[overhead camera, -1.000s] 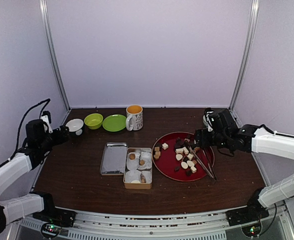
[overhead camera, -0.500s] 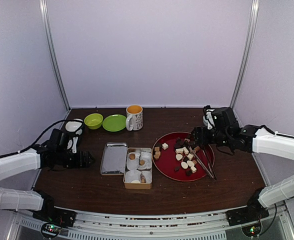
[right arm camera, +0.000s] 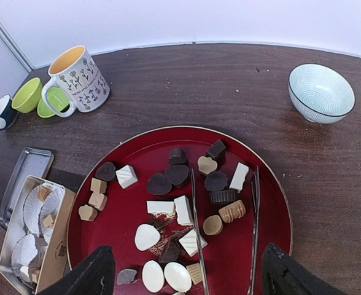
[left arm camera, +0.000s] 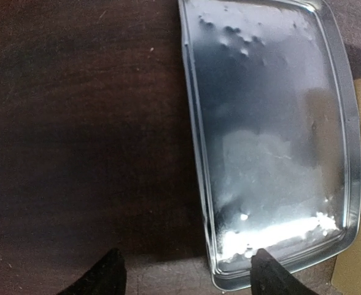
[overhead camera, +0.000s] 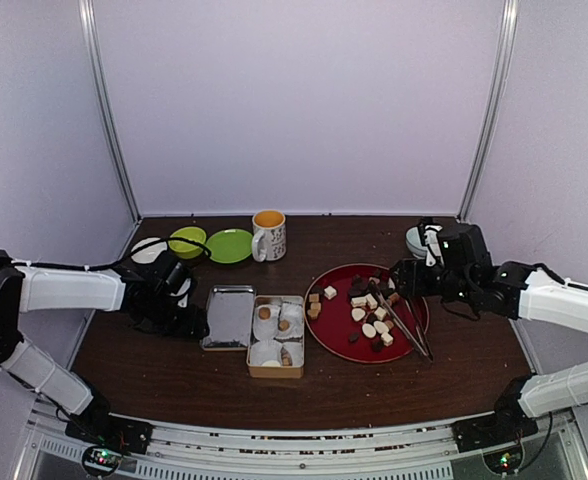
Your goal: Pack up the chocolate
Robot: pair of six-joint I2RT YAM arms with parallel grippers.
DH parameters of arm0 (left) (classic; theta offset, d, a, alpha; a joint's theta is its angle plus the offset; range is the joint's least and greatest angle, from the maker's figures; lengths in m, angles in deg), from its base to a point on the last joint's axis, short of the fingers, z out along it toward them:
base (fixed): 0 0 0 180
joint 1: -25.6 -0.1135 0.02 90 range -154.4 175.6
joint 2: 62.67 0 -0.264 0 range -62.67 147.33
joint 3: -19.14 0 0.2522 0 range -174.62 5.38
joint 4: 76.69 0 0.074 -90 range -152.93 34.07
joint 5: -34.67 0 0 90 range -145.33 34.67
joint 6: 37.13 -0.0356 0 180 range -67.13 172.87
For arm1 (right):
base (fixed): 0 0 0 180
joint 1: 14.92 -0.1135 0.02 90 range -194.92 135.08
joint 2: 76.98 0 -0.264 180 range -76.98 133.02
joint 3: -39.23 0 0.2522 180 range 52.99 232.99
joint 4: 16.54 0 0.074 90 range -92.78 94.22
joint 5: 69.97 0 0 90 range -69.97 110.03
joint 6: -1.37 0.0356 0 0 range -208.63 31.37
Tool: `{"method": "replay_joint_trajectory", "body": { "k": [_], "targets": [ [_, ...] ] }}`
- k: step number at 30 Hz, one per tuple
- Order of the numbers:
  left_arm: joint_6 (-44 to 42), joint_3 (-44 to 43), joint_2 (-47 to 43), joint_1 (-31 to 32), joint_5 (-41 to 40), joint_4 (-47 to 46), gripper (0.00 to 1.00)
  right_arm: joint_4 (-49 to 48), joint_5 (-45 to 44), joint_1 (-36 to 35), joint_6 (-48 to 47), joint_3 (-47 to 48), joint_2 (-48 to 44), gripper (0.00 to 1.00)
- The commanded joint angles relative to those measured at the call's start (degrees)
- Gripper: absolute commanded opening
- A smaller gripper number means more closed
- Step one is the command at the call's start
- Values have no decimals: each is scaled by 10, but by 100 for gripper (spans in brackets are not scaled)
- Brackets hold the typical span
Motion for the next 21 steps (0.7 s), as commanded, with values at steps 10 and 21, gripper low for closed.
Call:
{"method": "replay_joint_trajectory", "body": {
  "k": [10, 21],
  "targets": [
    [81, -138, 138, 70, -148, 118, 58, -3, 9, 2, 21, -25, -24, 82],
    [107, -147, 187, 90, -155, 108, 40, -4, 9, 2, 19, -29, -37, 82]
  ]
}}
